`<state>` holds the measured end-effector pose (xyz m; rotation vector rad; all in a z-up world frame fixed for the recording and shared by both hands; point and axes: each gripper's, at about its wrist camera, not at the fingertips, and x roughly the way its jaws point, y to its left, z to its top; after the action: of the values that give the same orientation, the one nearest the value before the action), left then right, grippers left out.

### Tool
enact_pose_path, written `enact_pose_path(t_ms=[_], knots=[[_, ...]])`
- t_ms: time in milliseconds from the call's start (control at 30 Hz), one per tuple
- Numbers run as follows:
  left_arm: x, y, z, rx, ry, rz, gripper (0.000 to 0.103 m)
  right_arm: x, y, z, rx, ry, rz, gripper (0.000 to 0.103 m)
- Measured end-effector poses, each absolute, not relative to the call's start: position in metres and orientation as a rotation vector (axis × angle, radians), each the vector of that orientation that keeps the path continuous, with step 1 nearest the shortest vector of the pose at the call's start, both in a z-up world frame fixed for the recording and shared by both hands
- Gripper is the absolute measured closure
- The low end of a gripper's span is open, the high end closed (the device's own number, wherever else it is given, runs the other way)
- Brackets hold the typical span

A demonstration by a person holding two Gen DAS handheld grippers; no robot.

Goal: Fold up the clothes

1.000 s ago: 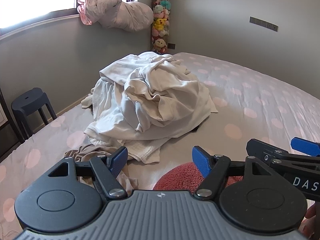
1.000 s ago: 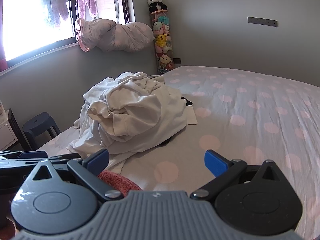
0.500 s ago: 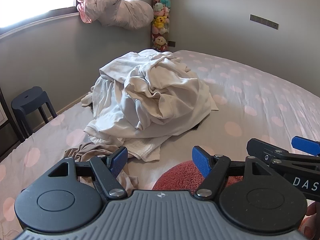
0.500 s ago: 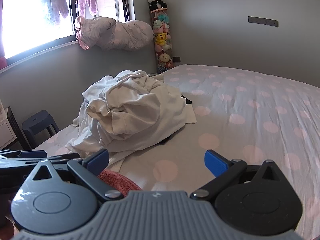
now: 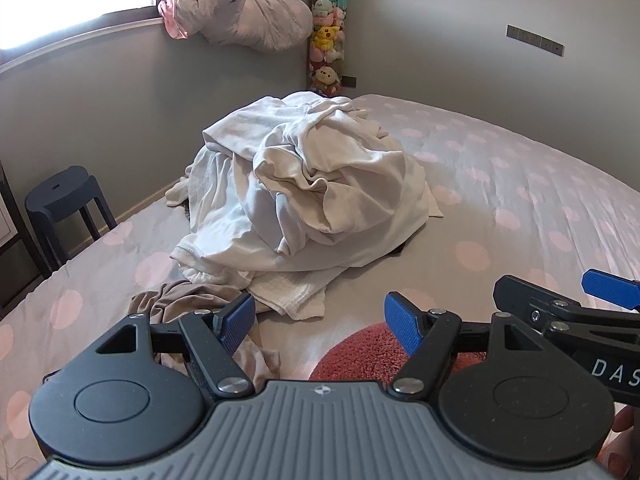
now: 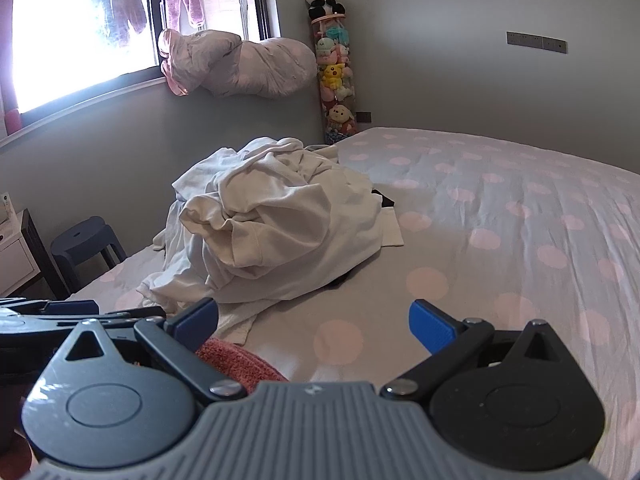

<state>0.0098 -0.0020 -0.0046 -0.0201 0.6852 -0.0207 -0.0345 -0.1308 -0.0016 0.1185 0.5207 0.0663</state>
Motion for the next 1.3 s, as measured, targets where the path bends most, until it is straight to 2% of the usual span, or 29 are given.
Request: enact_pose_path(t_ms=[167, 667, 733, 833, 933, 1033, 1100, 1233, 1300], knots=[[0.014, -0.005, -0.002, 0.061, 0.620, 0.021, 0.029, -0.029, -0.130, 0.000, 0.087, 0.494, 0.120, 0.001], [0.091, 0.039, -0.012, 0.003, 0.707, 0.018, 0.029, 0.062, -0.135, -0.013, -0.034, 0.565, 0.283, 0.002], [0.108, 0.048, -0.015, -0.010, 0.723, 0.008, 0.030, 0.081, -0.136, -0.014, -0.047, 0.575, 0.291, 0.006], [0.132, 0.061, -0.022, -0.057, 0.741, 0.010, 0.038, 0.111, -0.136, -0.019, -0.072, 0.594, 0.300, 0.012], [0.156, 0.069, -0.027, -0.096, 0.745, 0.011, 0.038, 0.141, -0.136, -0.025, -0.083, 0.609, 0.305, 0.013], [0.180, 0.071, -0.031, -0.103, 0.750, 0.004, 0.041, 0.171, -0.134, -0.032, -0.102, 0.620, 0.316, 0.019], [0.197, 0.072, -0.034, -0.101, 0.758, -0.001, 0.044, 0.192, -0.133, -0.037, -0.111, 0.632, 0.317, 0.019], [0.229, 0.072, -0.041, -0.114, 0.789, -0.025, 0.057, 0.228, -0.133, -0.050, -0.118, 0.660, 0.315, 0.021], [0.240, 0.071, -0.044, -0.124, 0.798, -0.041, 0.064, 0.239, -0.135, -0.058, -0.115, 0.684, 0.316, 0.029]])
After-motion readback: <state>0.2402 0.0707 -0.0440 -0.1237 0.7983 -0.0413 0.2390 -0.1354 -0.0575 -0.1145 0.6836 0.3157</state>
